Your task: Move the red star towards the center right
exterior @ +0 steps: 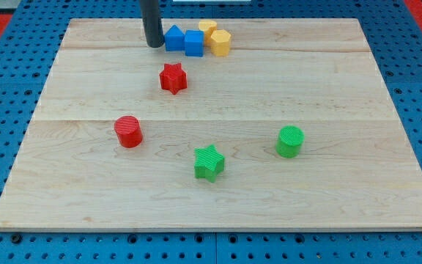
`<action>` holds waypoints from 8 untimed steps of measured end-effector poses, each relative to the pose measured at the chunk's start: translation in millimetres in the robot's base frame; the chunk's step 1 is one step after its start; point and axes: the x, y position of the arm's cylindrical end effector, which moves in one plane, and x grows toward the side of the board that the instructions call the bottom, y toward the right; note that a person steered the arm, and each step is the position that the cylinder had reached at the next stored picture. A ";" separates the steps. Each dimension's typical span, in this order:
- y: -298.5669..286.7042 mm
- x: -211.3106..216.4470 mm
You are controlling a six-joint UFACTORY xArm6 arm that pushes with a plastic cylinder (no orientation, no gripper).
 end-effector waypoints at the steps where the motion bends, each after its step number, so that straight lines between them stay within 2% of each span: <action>1: -21.0 0.0; 2: -66.8 0.0; 8: -82.2 0.0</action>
